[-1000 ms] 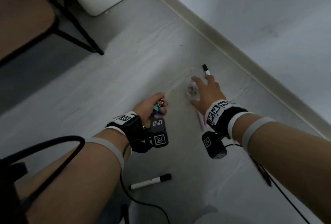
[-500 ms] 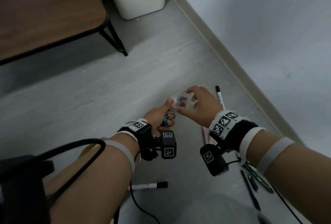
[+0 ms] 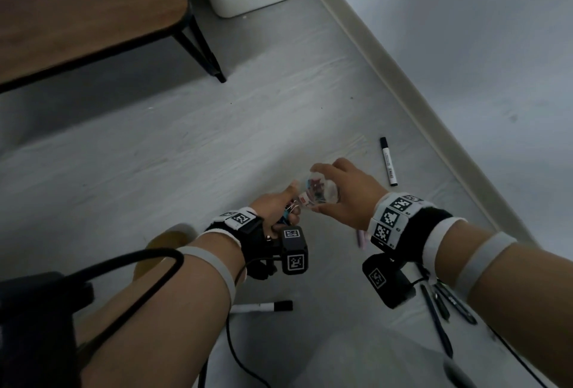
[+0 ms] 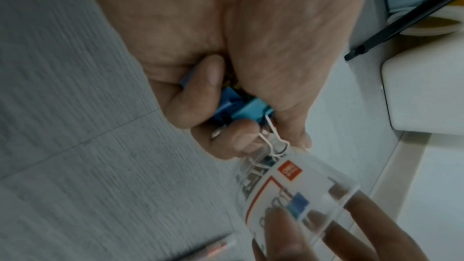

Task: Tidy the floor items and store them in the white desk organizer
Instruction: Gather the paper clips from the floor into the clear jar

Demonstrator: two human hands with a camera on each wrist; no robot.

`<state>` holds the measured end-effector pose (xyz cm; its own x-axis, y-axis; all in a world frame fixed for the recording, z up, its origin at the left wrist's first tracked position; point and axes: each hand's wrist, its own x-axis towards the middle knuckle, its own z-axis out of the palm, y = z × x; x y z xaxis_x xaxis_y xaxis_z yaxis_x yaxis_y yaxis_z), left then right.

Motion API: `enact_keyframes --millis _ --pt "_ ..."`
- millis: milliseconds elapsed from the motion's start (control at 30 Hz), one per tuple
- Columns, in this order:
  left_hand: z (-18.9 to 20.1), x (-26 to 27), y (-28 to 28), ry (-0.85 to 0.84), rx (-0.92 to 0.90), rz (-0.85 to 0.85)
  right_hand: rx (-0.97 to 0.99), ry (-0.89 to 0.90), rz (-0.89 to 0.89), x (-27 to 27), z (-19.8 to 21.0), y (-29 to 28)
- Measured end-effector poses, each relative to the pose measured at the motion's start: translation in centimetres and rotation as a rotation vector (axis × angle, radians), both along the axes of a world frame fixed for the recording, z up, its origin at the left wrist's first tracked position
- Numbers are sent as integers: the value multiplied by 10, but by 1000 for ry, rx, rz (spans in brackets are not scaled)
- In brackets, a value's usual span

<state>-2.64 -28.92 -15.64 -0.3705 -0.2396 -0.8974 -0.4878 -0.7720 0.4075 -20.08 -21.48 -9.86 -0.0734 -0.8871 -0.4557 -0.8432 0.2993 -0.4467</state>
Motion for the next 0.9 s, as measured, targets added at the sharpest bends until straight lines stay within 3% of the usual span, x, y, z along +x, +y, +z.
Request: enact_keyframes --millis 100,233,400,567,800,900 --pt "-1 -2 2 31 0 11 -8 -136 -175 -2 -5 4" --pt "8 -3 -4 176 8 115 -24 -504 -512 -2 -4 9" --pt "15 4 -10 199 56 195 -60 -722 -715 7 -6 10" --pt "23 8 -10 215 148 301 -105 -825 -656 8 2 9" --pt "38 -3 -6 161 86 257 -229 -715 -514 19 9 4" --pt "50 -7 -4 180 71 327 -252 -633 -421 24 12 2"
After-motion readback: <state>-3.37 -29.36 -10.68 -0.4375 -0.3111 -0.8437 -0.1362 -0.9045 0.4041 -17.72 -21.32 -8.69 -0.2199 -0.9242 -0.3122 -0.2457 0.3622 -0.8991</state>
